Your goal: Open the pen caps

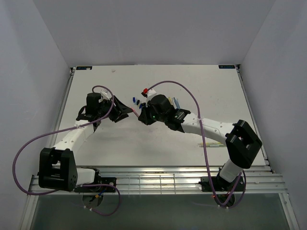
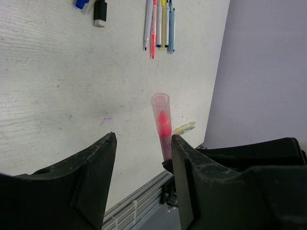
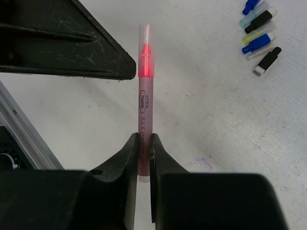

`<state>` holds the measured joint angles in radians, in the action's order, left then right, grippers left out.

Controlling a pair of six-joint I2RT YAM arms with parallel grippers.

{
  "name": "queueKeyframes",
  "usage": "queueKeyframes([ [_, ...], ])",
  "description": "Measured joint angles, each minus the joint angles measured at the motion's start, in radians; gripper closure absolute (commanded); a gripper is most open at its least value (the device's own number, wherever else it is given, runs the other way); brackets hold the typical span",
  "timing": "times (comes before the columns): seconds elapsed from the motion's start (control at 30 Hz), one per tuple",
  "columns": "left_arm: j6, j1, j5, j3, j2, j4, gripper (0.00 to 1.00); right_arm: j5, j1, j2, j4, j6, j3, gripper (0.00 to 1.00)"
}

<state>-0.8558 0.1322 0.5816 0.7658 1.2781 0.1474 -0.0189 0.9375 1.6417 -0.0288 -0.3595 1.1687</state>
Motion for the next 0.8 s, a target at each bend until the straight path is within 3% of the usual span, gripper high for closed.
queueKeyframes([
  [0.7, -0.061, 0.0, 0.018, 0.01, 0.096, -0.074, 0.43, 0.049, 0.019, 0.0, -0.048, -0.011, -0.02, 0.92],
  [0.8, -0.064, 0.0, 0.018, 0.01, 0.106, -0.077, 0.48, 0.056, 0.019, 0.0, -0.057, -0.014, -0.02, 0.92],
])
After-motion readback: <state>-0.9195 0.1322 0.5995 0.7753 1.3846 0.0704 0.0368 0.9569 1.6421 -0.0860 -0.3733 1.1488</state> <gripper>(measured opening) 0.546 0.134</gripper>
